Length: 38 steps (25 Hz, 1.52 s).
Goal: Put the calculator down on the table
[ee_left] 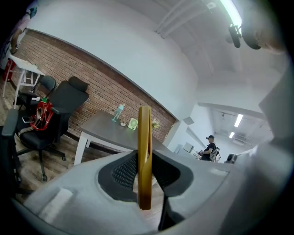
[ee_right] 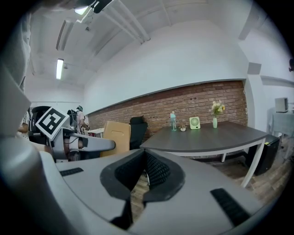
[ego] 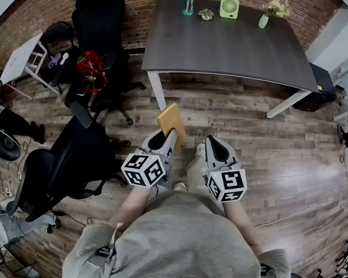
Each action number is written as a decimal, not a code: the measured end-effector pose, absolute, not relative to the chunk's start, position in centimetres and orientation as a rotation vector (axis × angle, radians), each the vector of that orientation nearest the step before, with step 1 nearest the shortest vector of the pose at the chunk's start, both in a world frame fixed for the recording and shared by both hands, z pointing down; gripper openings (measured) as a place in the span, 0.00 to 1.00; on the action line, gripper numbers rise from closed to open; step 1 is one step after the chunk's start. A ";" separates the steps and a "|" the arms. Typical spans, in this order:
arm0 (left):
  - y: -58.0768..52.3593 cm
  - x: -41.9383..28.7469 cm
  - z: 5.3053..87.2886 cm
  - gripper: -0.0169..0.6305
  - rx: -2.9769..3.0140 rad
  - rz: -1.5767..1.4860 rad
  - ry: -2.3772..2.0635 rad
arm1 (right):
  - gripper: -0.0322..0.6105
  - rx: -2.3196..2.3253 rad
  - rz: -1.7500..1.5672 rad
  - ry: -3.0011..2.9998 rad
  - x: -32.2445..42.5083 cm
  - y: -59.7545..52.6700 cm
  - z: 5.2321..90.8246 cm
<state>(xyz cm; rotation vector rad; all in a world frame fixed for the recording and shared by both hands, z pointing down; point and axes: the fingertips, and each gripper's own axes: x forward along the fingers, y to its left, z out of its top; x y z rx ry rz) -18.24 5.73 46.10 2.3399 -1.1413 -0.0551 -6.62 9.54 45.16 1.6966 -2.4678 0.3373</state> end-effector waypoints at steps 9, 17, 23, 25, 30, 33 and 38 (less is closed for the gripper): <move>0.7 -17.1 47.1 0.17 2.309 -0.055 -1.174 | 0.05 1.656 0.334 -2.489 -5.3 3.8 45.7; -5.3 -15.0 47.0 0.17 2.271 -0.069 -1.206 | 0.05 1.622 0.328 -2.500 -2.8 -2.5 45.5; -9.8 -13.0 45.8 0.17 2.264 -0.083 -1.236 | 0.05 1.584 0.307 -2.524 -0.6 -7.7 44.5; -11.5 -12.3 45.5 0.17 2.262 -0.083 -1.246 | 0.05 1.566 0.294 -2.536 0.0 -9.4 44.1; -15.2 -10.8 45.3 0.17 2.238 -0.091 -1.276 | 0.05 1.530 0.285 -2.563 1.6 -13.2 43.6; -17.5 -9.7 45.3 0.17 2.231 -0.091 -1.287 | 0.05 1.517 0.294 -2.566 2.8 -15.5 43.8; -21.1 -8.3 45.5 0.17 2.219 -0.089 -1.298 | 0.05 1.492 0.306 -2.572 4.0 -19.0 44.0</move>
